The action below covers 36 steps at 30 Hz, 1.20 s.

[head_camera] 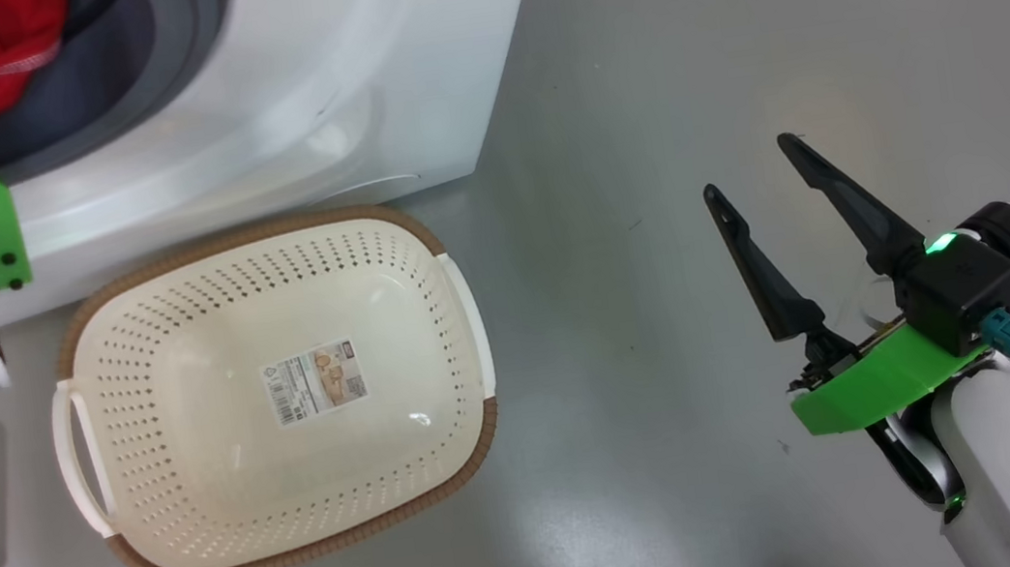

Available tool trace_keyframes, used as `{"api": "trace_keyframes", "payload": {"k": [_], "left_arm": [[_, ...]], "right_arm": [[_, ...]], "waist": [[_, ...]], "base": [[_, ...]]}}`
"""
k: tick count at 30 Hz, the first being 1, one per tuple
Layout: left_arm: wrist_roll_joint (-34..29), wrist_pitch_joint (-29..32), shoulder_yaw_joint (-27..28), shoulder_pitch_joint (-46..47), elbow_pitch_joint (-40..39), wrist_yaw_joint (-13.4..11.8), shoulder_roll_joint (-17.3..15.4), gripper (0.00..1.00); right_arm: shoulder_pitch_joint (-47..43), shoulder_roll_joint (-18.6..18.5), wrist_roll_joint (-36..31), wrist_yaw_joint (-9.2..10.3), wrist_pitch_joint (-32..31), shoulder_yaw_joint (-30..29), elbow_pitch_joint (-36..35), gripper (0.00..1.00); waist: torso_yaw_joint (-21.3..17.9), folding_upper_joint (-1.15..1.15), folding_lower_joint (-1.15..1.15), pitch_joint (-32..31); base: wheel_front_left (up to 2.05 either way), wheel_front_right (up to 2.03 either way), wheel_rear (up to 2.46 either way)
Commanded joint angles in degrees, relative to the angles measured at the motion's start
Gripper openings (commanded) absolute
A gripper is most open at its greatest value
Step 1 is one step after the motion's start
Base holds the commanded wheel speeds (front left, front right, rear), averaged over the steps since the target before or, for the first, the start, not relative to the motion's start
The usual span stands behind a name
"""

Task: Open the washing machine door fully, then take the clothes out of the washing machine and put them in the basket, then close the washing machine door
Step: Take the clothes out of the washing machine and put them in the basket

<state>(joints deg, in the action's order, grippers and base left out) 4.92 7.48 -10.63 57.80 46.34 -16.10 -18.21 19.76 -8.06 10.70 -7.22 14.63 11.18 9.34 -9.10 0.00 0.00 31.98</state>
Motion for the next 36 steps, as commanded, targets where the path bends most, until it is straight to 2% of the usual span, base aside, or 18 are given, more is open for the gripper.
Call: {"api": "trace_keyframes", "payload": {"k": [1,6,7,8,9,16,28,36], "left_arm": [[0.6,1.4,1.9,1.1,-1.6,-0.8,-3.5,1.00],[1.6,5.2,2.5,0.7,-2.3,-1.0,-4.5,1.00],[1.9,5.7,2.6,0.5,-2.5,-0.8,-4.6,0.88],[2.0,6.1,2.5,0.4,-2.9,-0.7,-4.8,0.30],[2.3,6.4,2.6,0.2,-3.4,-0.5,-4.9,0.00],[3.5,7.0,3.0,-0.9,-6.4,-0.3,-5.2,0.00],[5.9,0.4,3.9,-4.4,-9.8,0.3,-4.9,0.00],[8.8,-6.6,5.7,-6.6,-12.5,0.7,-3.8,0.00]], "right_arm": [[0.2,0.2,0.8,-0.26,0.4,1.3,-1.0,1.00],[0.1,0.6,1.0,-0.26,0.4,1.4,-0.6,1.00],[0.2,0.6,1.0,-0.26,0.4,1.4,-0.6,1.00],[0.2,0.7,1.0,-0.26,0.4,1.4,-0.6,1.00],[0.2,0.8,1.0,-0.26,0.4,1.3,-0.6,1.00],[0.6,0.9,0.8,-0.26,0.4,0.8,-0.7,1.00],[1.0,0.9,0.8,-0.26,0.4,0.7,-0.4,1.00],[1.2,0.9,0.7,-0.26,0.4,0.6,0.0,1.00]], "waist": [[-0.6,0.00,0.00,0.4],[-1.3,0.00,0.00,0.8],[-1.4,0.00,0.00,0.8],[-1.5,0.00,0.00,0.9],[-1.6,0.00,0.00,0.9],[-1.6,0.00,0.00,1.4],[-0.3,0.00,0.00,1.2],[0.2,0.00,0.00,0.0]], "base": [[0.00,0.00,0.00],[0.00,0.00,0.00],[0.00,0.00,0.00],[0.00,0.00,0.00],[0.00,0.00,0.00],[0.00,0.00,0.00],[0.00,0.00,0.00],[0.00,0.00,0.00]]}}
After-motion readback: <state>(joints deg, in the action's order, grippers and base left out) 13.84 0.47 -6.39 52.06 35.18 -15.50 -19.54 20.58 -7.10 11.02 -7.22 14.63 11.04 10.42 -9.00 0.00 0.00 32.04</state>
